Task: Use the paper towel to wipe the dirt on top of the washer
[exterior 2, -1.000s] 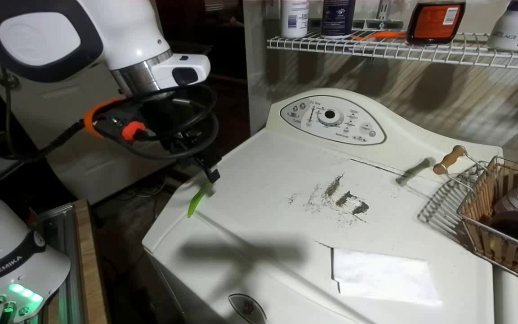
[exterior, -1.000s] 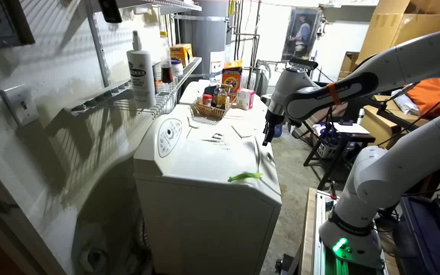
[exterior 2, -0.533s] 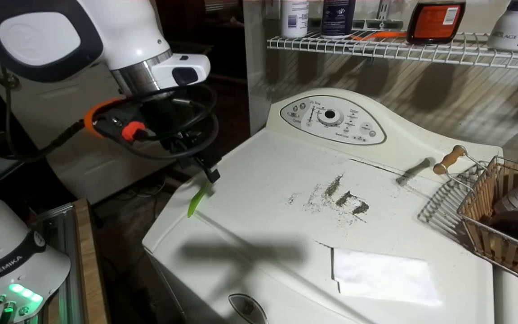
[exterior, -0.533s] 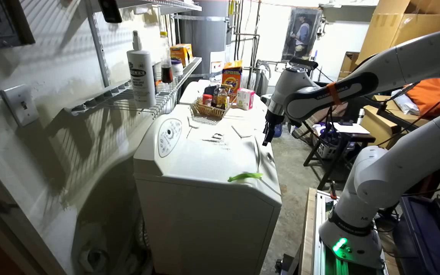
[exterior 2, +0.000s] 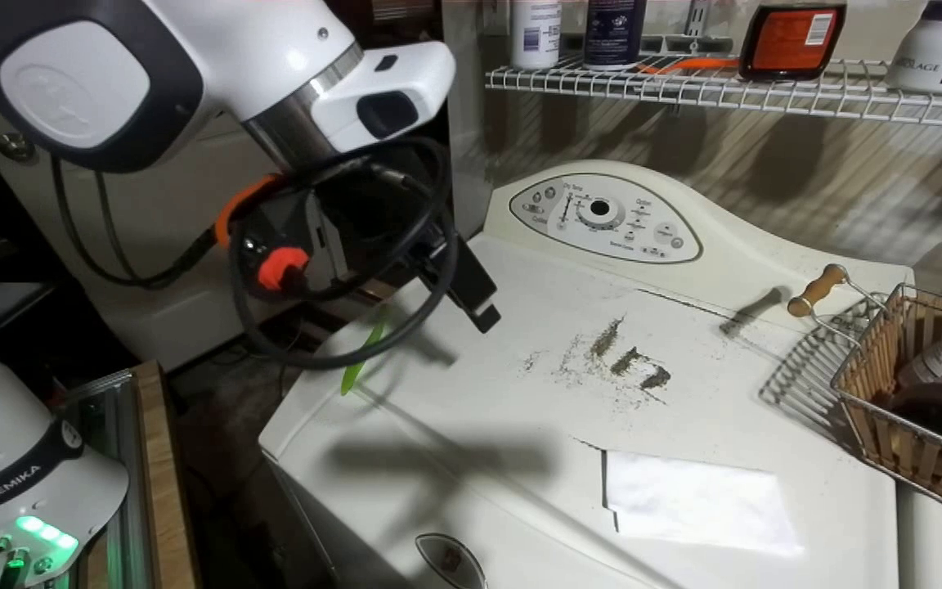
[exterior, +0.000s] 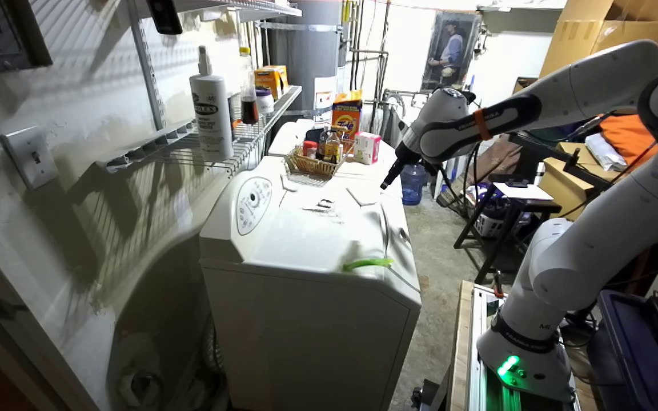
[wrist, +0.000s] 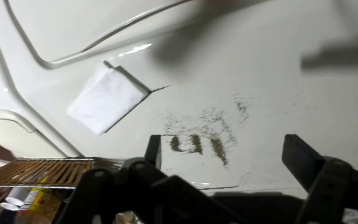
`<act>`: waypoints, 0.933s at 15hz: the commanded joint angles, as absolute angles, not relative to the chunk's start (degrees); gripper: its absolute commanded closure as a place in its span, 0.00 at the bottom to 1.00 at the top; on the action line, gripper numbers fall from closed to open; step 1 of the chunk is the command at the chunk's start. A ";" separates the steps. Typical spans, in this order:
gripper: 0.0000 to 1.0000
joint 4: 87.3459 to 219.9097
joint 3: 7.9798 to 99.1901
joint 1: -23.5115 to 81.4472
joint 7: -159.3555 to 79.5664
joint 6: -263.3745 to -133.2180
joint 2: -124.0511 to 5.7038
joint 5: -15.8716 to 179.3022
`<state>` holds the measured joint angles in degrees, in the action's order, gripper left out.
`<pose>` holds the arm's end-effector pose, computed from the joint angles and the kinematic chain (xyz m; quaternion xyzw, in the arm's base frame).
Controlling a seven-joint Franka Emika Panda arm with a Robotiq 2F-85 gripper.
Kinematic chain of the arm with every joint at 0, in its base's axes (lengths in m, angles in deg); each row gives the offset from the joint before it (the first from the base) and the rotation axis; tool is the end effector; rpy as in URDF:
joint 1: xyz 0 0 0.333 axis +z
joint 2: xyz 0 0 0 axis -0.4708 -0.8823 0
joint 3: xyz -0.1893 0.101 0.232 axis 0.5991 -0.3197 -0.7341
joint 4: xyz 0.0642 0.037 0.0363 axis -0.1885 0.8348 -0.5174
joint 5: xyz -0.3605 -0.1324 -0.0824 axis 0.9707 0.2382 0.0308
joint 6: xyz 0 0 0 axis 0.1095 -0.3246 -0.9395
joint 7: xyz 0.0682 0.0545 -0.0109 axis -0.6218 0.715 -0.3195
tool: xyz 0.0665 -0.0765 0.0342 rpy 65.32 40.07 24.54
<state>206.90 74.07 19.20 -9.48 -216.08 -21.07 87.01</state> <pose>0.3808 -0.2510 0.4429 0.9721 -0.0140 0.2170 0.0877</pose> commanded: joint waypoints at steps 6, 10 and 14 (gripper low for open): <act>0.00 188.51 83.15 21.83 -5.32 -230.64 -49.56 63.93; 0.00 187.75 81.77 20.17 -4.91 -229.86 -50.91 58.56; 0.00 183.08 81.50 19.19 -5.23 -229.59 -56.32 55.75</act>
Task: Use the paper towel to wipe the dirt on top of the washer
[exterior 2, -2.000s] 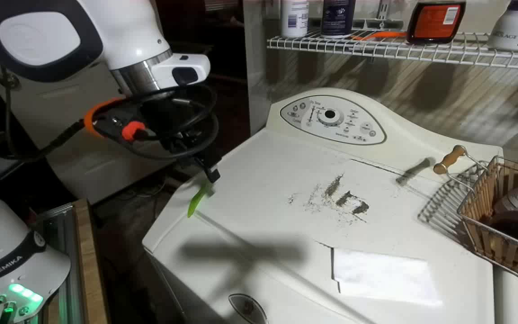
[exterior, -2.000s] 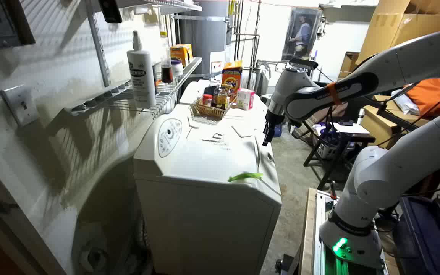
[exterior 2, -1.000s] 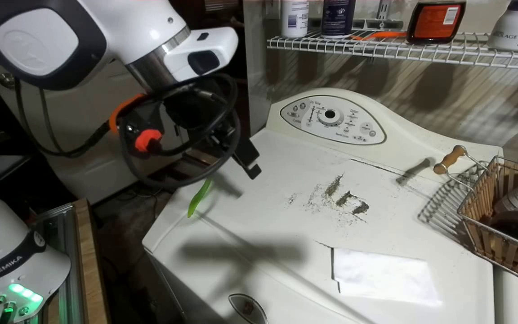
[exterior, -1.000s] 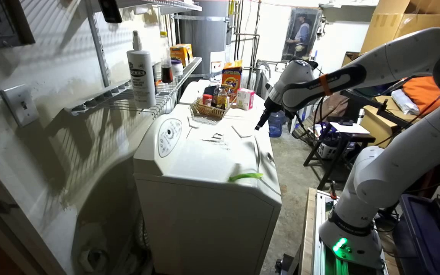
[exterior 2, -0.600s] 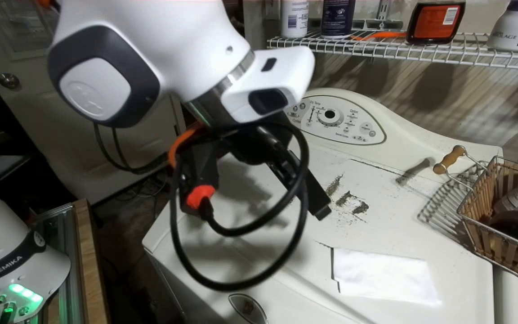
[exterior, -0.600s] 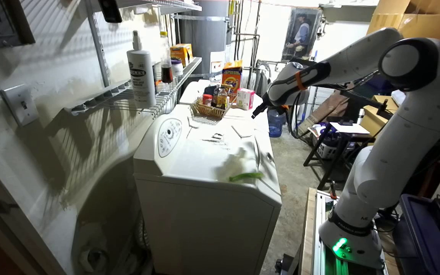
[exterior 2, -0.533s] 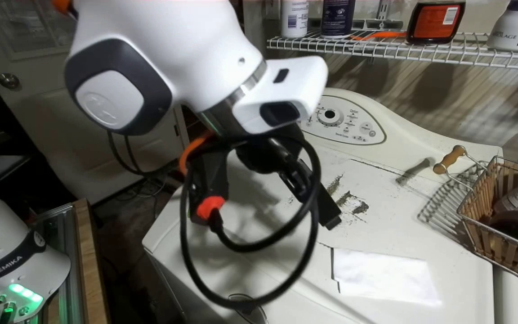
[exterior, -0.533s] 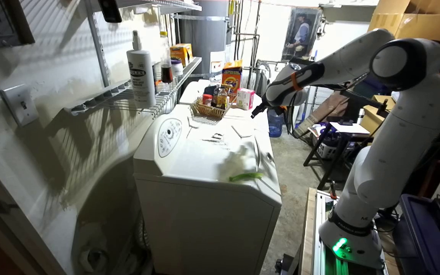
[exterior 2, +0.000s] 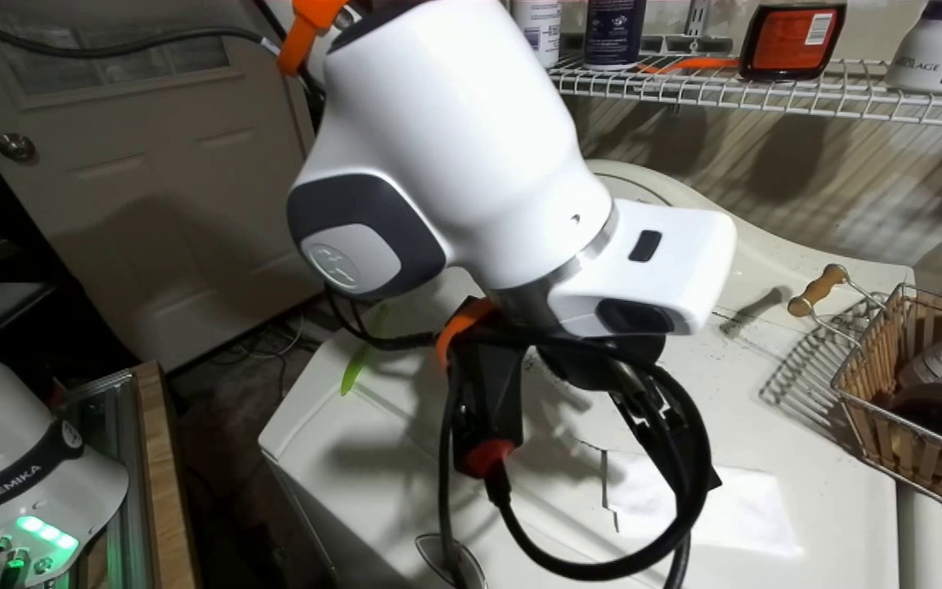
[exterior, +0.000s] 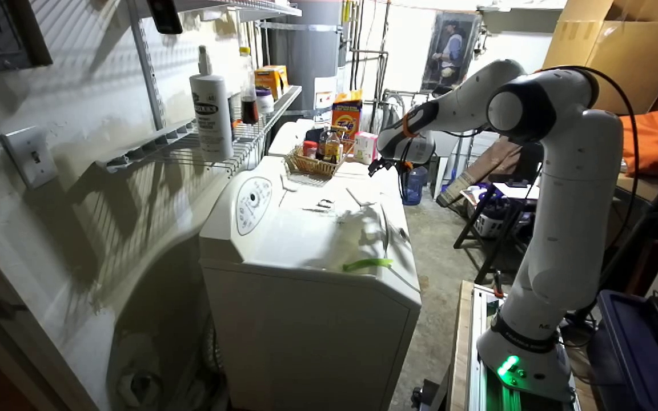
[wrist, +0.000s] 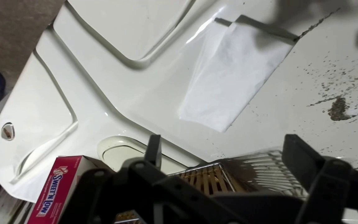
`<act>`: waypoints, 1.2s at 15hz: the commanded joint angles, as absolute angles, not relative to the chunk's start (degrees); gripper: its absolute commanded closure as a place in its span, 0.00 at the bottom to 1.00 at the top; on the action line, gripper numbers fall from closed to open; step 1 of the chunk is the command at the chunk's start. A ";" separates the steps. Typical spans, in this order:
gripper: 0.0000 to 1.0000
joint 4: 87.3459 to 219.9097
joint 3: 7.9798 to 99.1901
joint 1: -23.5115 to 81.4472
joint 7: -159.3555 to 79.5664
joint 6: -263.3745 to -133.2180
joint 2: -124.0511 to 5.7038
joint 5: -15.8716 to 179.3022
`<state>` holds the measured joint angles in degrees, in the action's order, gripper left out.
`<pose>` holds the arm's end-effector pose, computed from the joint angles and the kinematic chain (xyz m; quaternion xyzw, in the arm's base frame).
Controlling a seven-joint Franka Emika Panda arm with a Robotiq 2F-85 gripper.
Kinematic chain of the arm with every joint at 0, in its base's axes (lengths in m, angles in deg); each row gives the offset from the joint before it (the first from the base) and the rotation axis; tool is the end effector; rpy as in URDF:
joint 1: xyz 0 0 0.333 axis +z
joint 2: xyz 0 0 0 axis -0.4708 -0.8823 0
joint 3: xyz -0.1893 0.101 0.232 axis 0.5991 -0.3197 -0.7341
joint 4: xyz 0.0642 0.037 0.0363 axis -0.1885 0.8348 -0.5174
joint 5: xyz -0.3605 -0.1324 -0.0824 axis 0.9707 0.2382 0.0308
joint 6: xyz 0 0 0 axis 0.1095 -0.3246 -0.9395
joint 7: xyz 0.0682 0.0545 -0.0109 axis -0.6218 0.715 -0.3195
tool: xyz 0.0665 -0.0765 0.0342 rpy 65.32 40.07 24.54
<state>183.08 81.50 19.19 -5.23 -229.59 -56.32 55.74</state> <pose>0.4539 -0.4047 0.3774 0.9283 -0.2368 0.2563 0.1282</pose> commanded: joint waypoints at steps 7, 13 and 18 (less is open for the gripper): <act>0.00 176.44 73.70 12.69 0.27 -228.54 -62.70 45.24; 0.00 169.20 70.76 7.62 -0.53 -227.98 -70.18 43.05; 0.11 164.72 67.95 4.19 0.00 -225.92 -75.21 43.86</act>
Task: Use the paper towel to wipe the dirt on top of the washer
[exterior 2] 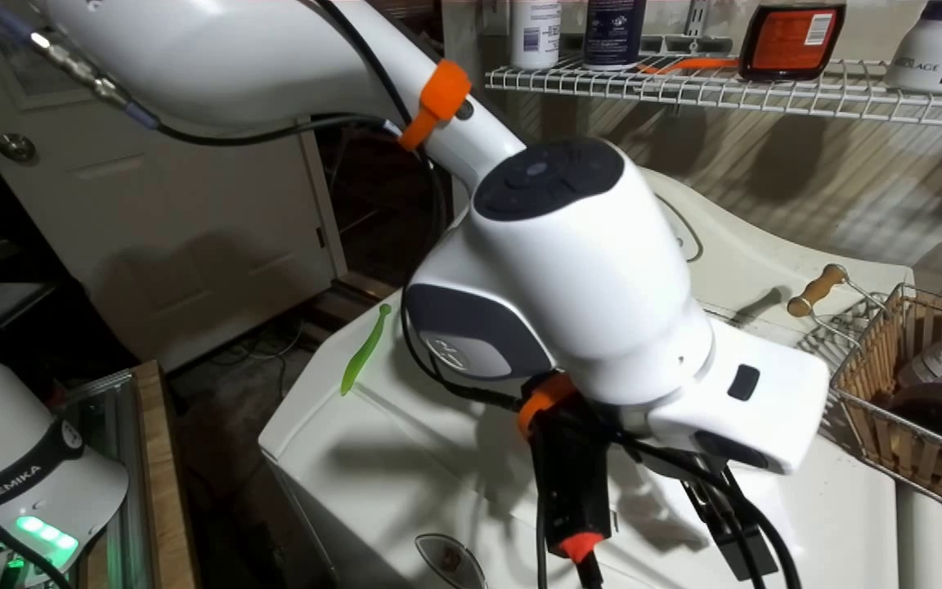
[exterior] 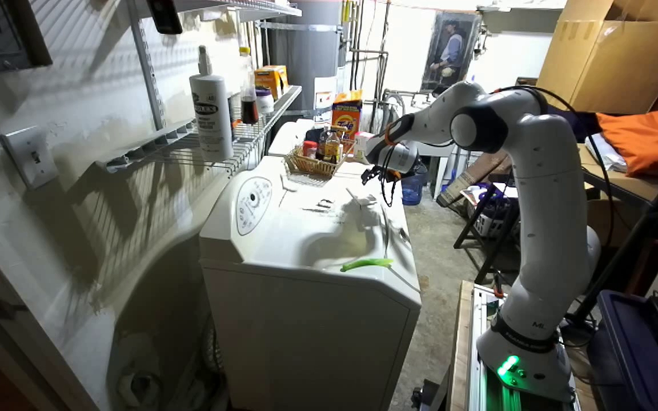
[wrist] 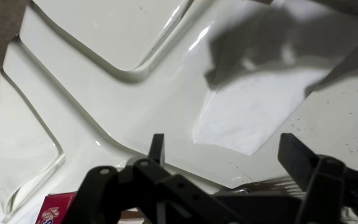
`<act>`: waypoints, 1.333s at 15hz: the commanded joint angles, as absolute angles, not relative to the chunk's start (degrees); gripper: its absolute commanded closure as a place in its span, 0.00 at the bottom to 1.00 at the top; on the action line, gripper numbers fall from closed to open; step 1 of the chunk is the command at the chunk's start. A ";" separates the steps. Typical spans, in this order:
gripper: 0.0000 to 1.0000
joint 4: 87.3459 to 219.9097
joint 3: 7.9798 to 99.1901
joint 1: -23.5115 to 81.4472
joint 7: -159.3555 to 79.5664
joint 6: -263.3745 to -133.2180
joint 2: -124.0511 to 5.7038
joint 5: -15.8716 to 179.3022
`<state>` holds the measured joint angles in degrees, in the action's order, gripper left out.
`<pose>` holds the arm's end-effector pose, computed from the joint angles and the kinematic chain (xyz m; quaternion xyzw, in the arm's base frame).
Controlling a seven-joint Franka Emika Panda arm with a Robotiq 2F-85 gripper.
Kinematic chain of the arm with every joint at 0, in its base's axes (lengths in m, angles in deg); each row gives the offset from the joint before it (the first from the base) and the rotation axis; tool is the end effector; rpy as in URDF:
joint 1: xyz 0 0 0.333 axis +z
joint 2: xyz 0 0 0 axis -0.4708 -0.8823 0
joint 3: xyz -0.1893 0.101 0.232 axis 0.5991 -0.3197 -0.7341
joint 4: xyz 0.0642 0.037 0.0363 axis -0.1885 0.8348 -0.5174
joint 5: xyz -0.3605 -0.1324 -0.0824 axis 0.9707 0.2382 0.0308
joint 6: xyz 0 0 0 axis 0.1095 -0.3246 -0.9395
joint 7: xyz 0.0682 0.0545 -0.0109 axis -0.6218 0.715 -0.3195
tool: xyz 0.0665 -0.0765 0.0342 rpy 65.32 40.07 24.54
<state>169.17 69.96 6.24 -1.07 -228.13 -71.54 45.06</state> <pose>0.4911 -0.4558 0.3098 0.9228 -0.2752 0.2491 0.1034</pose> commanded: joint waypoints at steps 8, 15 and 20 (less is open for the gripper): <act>0.16 161.63 60.80 -1.50 -3.23 -226.15 -78.92 53.03; 0.65 160.81 56.65 -6.24 -8.52 -224.92 -79.60 62.83; 0.99 160.33 55.88 -7.18 -12.06 -224.39 -78.67 64.20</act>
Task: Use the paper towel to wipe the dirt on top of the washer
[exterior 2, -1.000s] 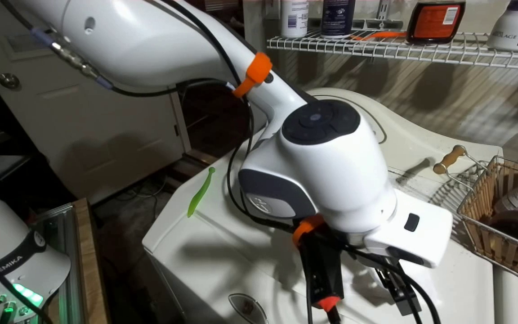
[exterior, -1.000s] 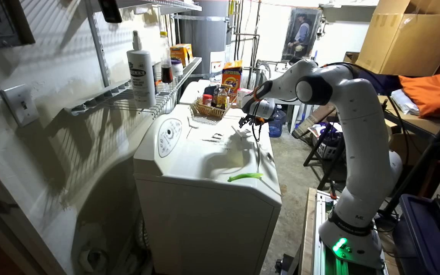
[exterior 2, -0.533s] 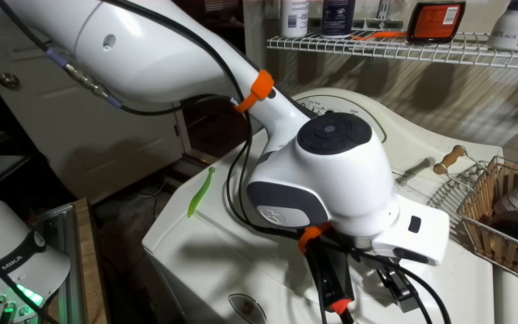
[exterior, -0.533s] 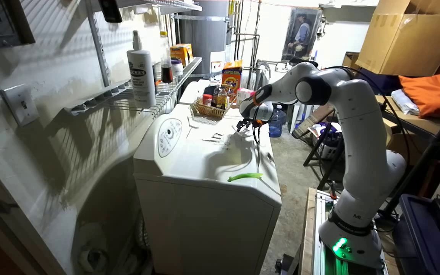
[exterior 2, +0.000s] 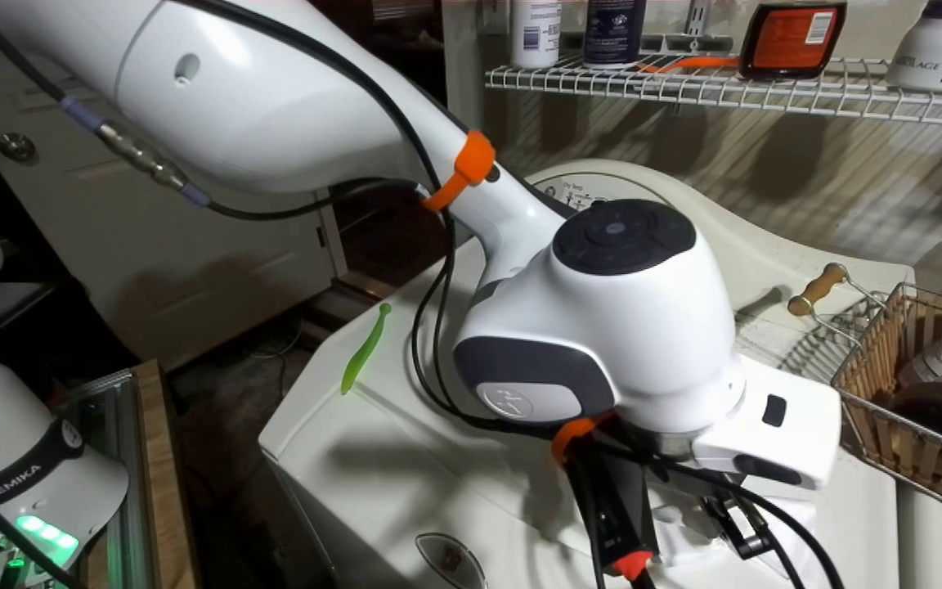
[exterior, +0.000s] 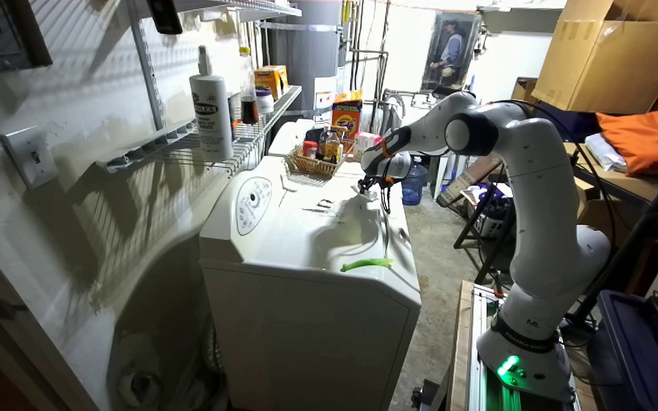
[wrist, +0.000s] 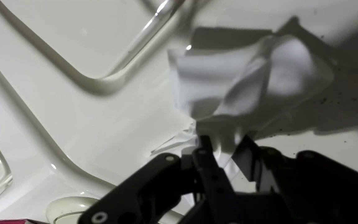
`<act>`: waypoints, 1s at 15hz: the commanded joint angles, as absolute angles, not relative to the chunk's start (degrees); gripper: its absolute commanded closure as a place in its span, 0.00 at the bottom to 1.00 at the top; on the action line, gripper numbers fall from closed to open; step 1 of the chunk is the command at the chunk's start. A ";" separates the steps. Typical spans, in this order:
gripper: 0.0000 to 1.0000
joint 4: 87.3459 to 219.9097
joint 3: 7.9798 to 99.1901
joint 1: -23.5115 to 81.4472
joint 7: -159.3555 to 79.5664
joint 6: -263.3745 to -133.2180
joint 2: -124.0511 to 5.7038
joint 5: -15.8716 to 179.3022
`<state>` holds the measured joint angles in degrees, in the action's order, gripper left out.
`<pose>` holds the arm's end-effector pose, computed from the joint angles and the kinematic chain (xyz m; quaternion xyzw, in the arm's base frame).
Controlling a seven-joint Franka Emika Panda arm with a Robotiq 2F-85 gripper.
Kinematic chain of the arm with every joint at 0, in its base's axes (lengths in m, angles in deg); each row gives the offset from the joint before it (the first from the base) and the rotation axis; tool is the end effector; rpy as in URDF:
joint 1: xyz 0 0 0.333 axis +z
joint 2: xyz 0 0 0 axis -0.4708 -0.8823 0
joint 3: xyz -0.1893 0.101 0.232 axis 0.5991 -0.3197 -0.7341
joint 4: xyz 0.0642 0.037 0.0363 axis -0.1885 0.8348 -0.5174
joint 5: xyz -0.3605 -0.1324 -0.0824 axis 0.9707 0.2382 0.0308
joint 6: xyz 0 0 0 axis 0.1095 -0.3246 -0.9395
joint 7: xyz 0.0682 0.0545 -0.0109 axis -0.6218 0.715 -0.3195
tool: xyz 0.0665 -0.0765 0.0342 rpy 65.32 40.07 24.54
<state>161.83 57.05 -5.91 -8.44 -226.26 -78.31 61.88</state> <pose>0.5238 -0.4663 0.2676 0.9449 -0.2277 0.2148 0.0953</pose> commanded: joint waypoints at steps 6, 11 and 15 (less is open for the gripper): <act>0.99 160.28 53.23 -8.09 -14.30 -225.39 -75.52 62.47; 0.99 156.95 56.34 -6.68 -15.79 -231.78 -77.34 65.77; 0.96 158.19 55.34 -8.06 -16.16 -230.61 -76.10 65.80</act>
<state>158.21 56.48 -6.97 -14.61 -230.58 -76.17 63.74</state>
